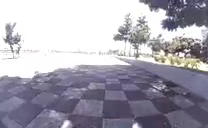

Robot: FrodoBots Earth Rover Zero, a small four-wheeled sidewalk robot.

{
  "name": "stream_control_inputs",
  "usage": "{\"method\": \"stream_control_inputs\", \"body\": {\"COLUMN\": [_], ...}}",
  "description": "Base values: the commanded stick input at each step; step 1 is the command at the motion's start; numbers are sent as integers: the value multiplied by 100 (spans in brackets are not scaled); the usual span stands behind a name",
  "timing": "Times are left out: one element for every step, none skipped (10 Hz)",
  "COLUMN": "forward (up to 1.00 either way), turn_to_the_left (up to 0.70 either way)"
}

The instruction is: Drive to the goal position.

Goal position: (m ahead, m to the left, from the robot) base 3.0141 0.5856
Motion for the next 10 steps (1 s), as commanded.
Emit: {"method": "stream_control_inputs", "body": {"forward": [70,70,70,70,70,70,70,70,70,70], "turn_to_the_left": [-5,-12,-18,-25,-31,-35,-35,-35,-35,-33]}}
